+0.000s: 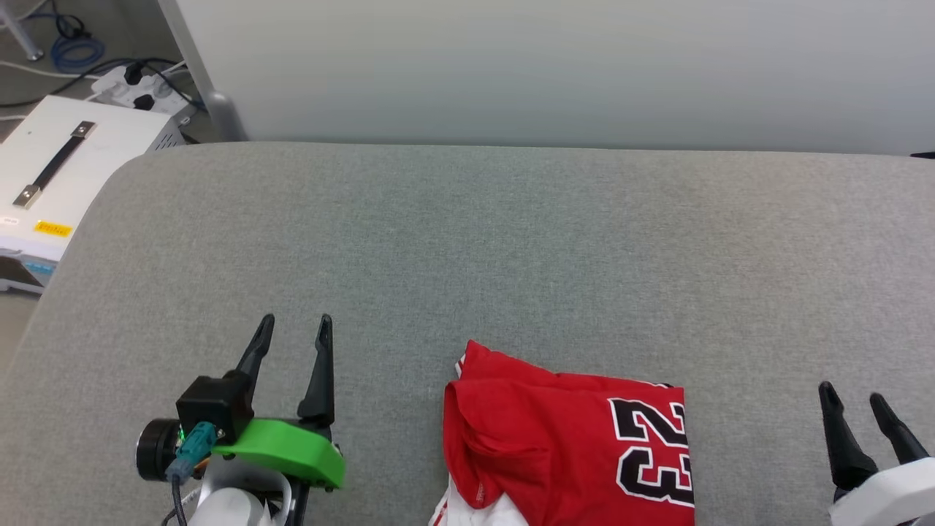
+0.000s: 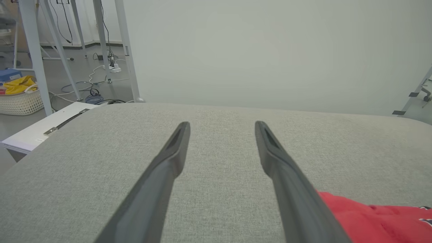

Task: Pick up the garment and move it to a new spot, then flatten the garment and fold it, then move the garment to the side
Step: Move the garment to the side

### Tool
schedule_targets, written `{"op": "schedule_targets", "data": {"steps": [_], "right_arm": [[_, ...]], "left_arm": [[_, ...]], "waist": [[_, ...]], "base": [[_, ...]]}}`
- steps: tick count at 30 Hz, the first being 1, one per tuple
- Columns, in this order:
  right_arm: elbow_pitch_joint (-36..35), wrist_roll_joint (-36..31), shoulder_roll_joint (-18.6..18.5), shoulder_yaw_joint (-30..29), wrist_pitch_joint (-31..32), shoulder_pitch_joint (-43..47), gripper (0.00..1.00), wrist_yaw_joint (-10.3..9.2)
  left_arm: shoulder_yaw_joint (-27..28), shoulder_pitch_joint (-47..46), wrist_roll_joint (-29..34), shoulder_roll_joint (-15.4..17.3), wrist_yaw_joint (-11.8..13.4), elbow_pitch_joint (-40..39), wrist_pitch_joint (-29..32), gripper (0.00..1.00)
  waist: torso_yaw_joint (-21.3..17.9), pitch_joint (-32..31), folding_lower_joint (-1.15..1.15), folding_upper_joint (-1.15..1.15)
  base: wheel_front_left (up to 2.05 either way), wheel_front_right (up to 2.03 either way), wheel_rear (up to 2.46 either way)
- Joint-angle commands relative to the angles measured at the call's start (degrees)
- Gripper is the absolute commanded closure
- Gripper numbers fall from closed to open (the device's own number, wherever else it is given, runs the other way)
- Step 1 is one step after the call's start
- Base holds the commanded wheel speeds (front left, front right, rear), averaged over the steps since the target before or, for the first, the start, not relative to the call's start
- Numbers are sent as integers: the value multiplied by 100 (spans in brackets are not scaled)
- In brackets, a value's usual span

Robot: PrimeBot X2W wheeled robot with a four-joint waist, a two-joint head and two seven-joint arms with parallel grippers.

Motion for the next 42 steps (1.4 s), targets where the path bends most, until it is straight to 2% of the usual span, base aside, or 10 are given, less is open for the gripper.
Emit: {"op": "schedule_targets", "data": {"steps": [1, 5, 11, 18, 24, 25, 26, 35, 42], "right_arm": [[159, 237, -108, -70, 213, -79, 0, -2], [537, 813, -416, 17, 811, -124, 0, -2], [802, 1723, -644, 734, 1617, -165, 0, -2], [992, 2566, -701, 1451, 2024, -371, 0, -2], [1366, 2837, -647, 1666, 2462, -455, 0, -2], [1379, 2845, -642, 1673, 2485, -474, 66, -2], [1392, 2853, -628, 1665, 2490, -499, 100, -2], [1008, 2467, -849, 1769, 2344, -712, 100, -2], [467, 1482, -1255, 1699, 2429, -844, 100, -2]], "left_arm": [[23, -166, 43, -79, -4, -46, -34, 0], [48, -308, 103, -263, -84, -66, -34, 0], [161, -436, 224, -481, -248, -29, -34, 0], [283, -611, 407, -701, -425, 41, -34, 0], [398, -687, 529, -855, -566, 112, -34, 0], [415, -689, 548, -871, -583, 123, -34, 0], [439, -689, 571, -887, -602, 134, -34, 0], [611, -579, 728, -956, -714, 277, -34, 0], [705, -350, 809, -992, -759, 273, -34, 0]], "waist": [[190, 206, 0, 0], [385, 420, 0, 0], [579, 683, 0, 0], [710, 983, 0, 0], [739, 1077, 0, 0], [737, 1079, 0, 0], [732, 1079, 0, 0], [599, 724, 0, 0], [255, 352, 0, 0]], "base": [[0, 0, 0], [0, 0, 0], [0, 0, 0], [0, 0, 0], [0, 0, 0], [0, 0, 0], [0, 0, 0], [0, 0, 0], [0, 0, 0]]}}
